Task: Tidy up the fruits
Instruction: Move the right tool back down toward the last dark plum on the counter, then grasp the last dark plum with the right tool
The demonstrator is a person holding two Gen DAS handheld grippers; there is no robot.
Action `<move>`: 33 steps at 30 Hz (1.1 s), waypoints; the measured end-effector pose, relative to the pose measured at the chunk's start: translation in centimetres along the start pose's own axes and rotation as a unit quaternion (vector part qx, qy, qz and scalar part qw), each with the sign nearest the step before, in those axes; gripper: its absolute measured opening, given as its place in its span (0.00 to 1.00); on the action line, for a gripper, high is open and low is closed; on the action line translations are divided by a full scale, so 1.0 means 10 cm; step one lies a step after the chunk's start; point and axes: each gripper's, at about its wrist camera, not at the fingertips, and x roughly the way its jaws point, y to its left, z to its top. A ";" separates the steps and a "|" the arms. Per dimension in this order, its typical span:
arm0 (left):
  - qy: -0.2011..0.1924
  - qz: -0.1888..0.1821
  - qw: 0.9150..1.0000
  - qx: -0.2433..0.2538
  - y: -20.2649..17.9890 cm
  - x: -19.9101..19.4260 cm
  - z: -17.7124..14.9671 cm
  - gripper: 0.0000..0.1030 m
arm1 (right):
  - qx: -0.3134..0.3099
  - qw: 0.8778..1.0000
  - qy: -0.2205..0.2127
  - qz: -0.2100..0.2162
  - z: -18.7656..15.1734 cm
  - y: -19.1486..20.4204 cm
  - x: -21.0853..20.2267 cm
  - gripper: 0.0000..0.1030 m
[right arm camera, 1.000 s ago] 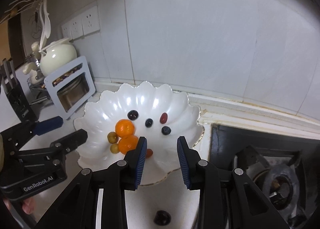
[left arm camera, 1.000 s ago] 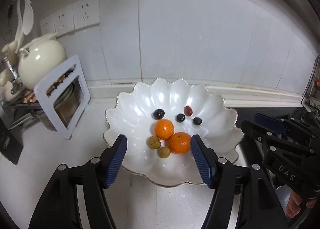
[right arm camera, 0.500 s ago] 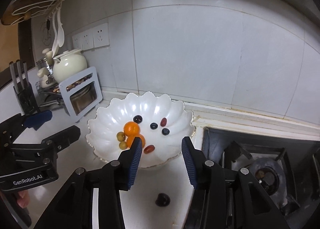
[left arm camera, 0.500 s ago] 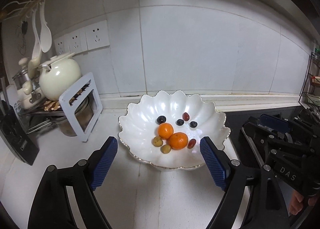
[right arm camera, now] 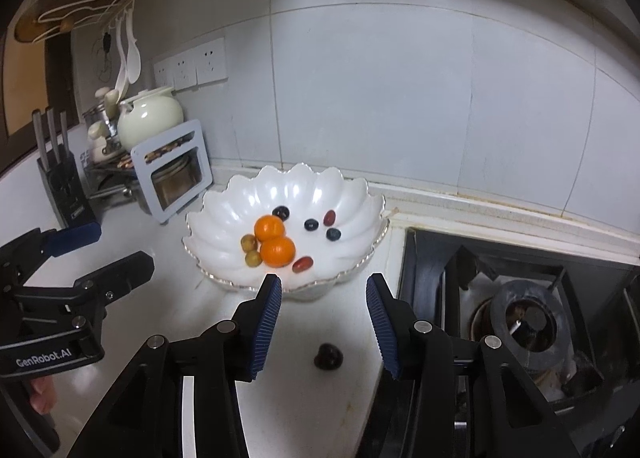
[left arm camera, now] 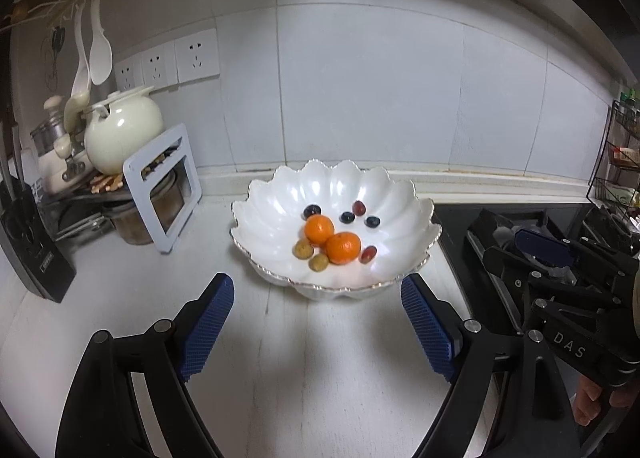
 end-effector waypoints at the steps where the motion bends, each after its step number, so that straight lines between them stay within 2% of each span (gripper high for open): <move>1: 0.003 -0.001 1.000 -0.001 0.00 0.00 -0.02 0.84 | -0.003 1.000 0.001 0.000 -0.02 0.01 0.00 0.44; 7: 0.022 -0.004 1.000 0.005 -0.08 0.05 -0.23 0.84 | -0.015 1.000 0.004 -0.003 -0.20 0.04 -0.05 0.44; 19: 0.065 -0.013 0.998 0.006 -0.15 0.22 -0.55 0.84 | -0.020 0.999 0.047 0.002 -0.58 0.05 0.08 0.44; 25: 0.068 -0.010 0.998 0.006 -0.14 0.28 -0.66 0.84 | -0.034 0.998 0.054 -0.002 -0.68 0.09 0.13 0.44; 33: 0.100 -0.009 0.995 -0.014 -0.12 0.54 -0.77 0.84 | -0.050 0.996 0.072 -0.001 -0.71 0.11 0.33 0.44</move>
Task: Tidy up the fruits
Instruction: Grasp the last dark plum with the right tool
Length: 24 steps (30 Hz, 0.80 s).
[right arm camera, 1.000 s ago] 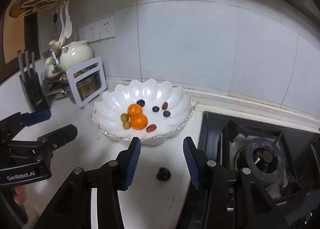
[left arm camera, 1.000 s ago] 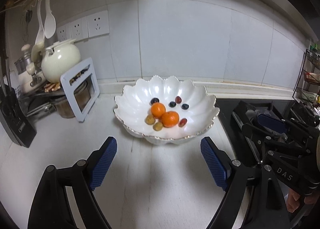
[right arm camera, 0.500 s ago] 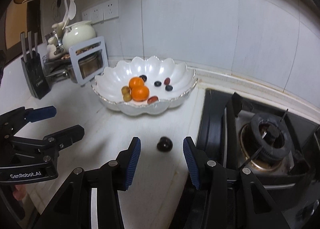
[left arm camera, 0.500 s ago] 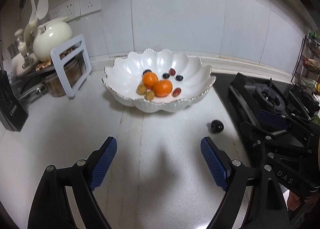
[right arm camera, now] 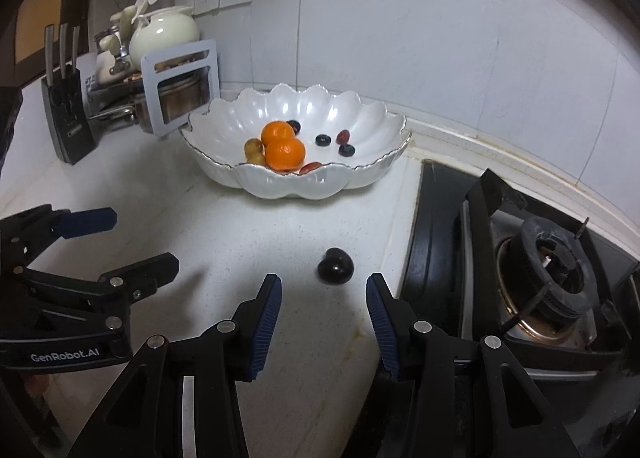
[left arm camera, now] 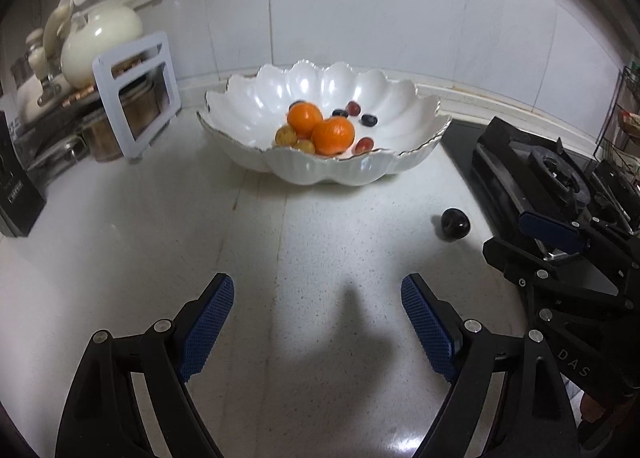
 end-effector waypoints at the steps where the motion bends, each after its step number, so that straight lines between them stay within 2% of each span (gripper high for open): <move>1: 0.002 -0.001 1.000 -0.003 0.00 0.02 0.01 0.84 | 0.003 1.000 0.002 0.002 0.01 -0.02 0.03 0.44; 8: -0.003 0.017 1.000 0.003 -0.01 0.14 0.08 0.84 | 0.024 1.000 0.009 0.007 0.12 -0.13 0.26 0.44; 19: -0.003 0.026 1.000 0.002 0.00 0.28 0.21 0.84 | 0.052 0.997 0.053 0.037 0.14 -0.21 0.61 0.43; 24: 0.000 0.027 1.000 0.002 -0.01 0.31 0.21 0.84 | 0.055 0.995 0.065 0.044 0.14 -0.22 0.69 0.37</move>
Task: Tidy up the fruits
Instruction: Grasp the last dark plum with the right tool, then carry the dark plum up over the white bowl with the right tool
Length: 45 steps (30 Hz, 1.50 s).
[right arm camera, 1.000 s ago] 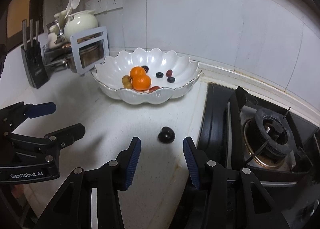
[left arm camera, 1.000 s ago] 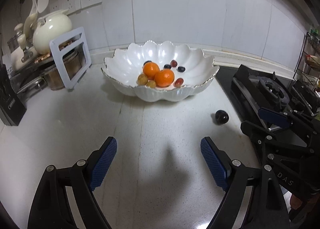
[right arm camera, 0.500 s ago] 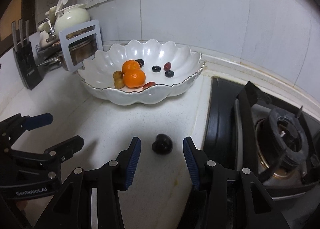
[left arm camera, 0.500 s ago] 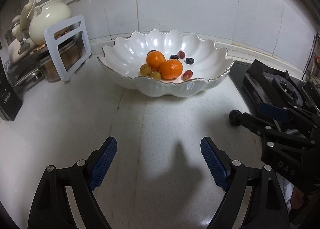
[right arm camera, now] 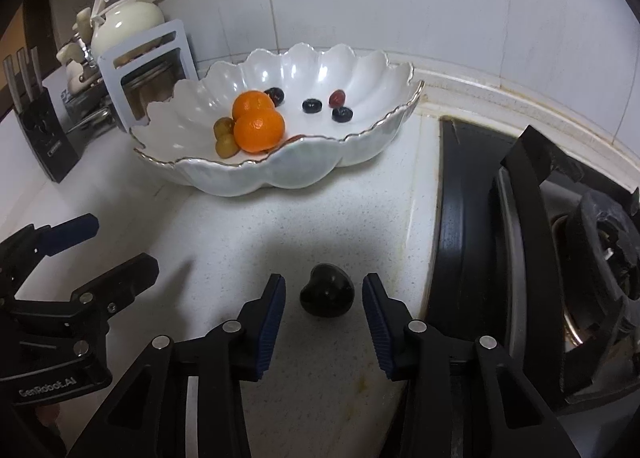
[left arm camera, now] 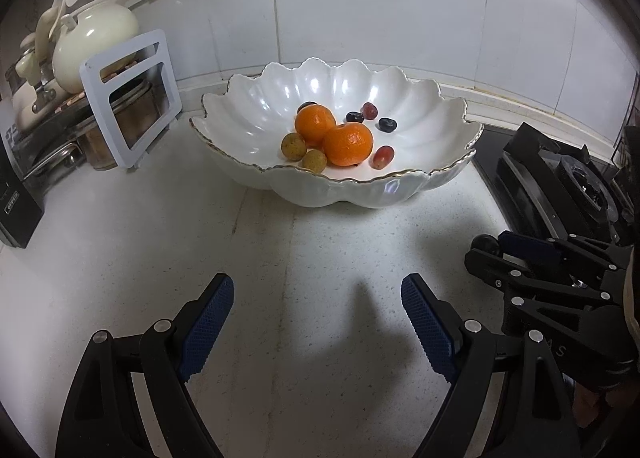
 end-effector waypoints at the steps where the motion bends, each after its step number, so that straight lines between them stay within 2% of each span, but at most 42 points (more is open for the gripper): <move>1: 0.000 0.001 1.000 0.000 0.00 0.00 0.00 0.84 | 0.002 1.000 0.004 0.003 0.00 -0.01 0.02 0.36; 4: 0.000 0.003 1.000 -0.001 0.01 0.00 0.00 0.84 | 0.009 1.000 0.010 0.010 0.01 -0.03 0.06 0.35; 6: -0.001 0.005 1.000 -0.002 0.01 -0.01 0.00 0.84 | 0.011 1.000 0.014 0.008 0.01 -0.04 0.07 0.29; 14: -0.004 0.007 1.000 -0.006 0.04 -0.06 -0.02 0.84 | 0.008 1.000 0.010 0.007 0.00 -0.03 0.06 0.28; 24: -0.021 0.009 1.000 -0.012 0.09 -0.24 -0.04 0.84 | -0.003 1.000 -0.015 0.013 -0.01 0.09 -0.19 0.28; 34: -0.063 0.006 0.998 -0.007 0.11 -0.52 0.06 0.84 | -0.007 0.998 -0.060 0.010 0.09 0.20 -0.54 0.28; 39: -0.093 0.010 0.996 -0.002 0.13 -0.67 0.19 0.84 | -0.010 0.996 -0.085 0.006 0.19 0.22 -0.69 0.28; 45: -0.111 0.011 0.994 -0.002 0.16 -0.76 0.34 0.86 | -0.006 0.994 -0.113 0.005 0.35 0.21 -0.83 0.28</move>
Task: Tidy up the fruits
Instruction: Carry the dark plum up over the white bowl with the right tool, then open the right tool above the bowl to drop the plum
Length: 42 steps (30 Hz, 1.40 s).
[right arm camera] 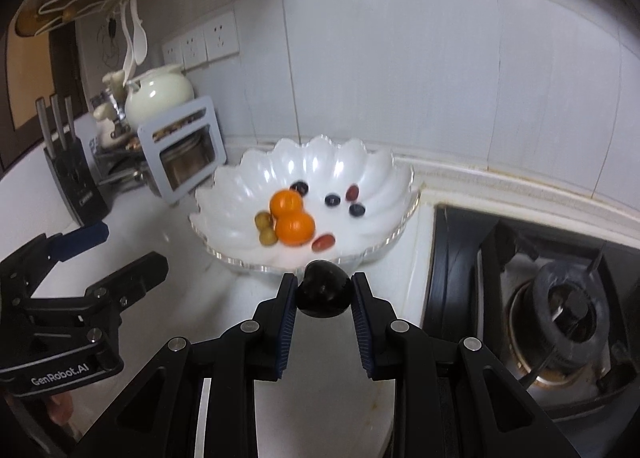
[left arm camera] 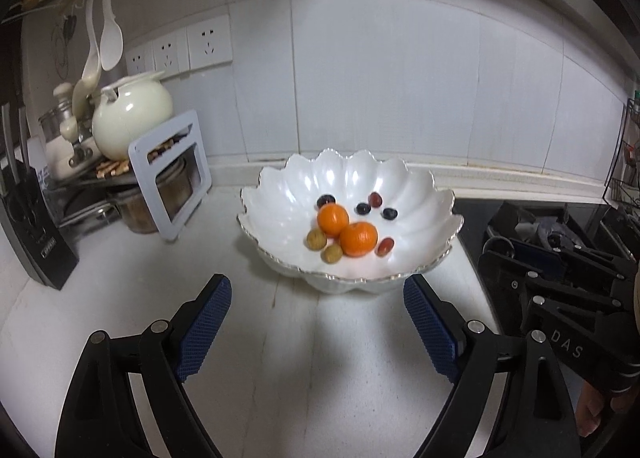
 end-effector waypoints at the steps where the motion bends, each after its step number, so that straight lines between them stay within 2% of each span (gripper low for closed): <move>1: -0.001 0.000 1.000 0.001 0.00 0.00 0.01 0.86 | 0.000 1.000 -0.003 0.000 0.03 0.00 0.00 0.28; 9: -0.003 0.003 1.000 -0.016 0.12 0.12 0.27 0.87 | 0.005 1.000 -0.018 0.008 0.27 0.00 0.08 0.28; 18: -0.004 0.008 1.000 -0.013 0.19 0.35 0.51 0.87 | 0.000 1.000 -0.028 0.004 0.52 0.02 0.26 0.28; 37: -0.004 0.026 1.000 0.010 0.27 0.63 0.75 0.87 | 0.004 1.000 0.001 -0.022 0.75 -0.10 0.76 0.29; 42: -0.005 0.025 1.000 0.017 0.28 0.65 0.75 0.87 | 0.012 0.999 0.003 -0.032 0.71 -0.10 0.78 0.40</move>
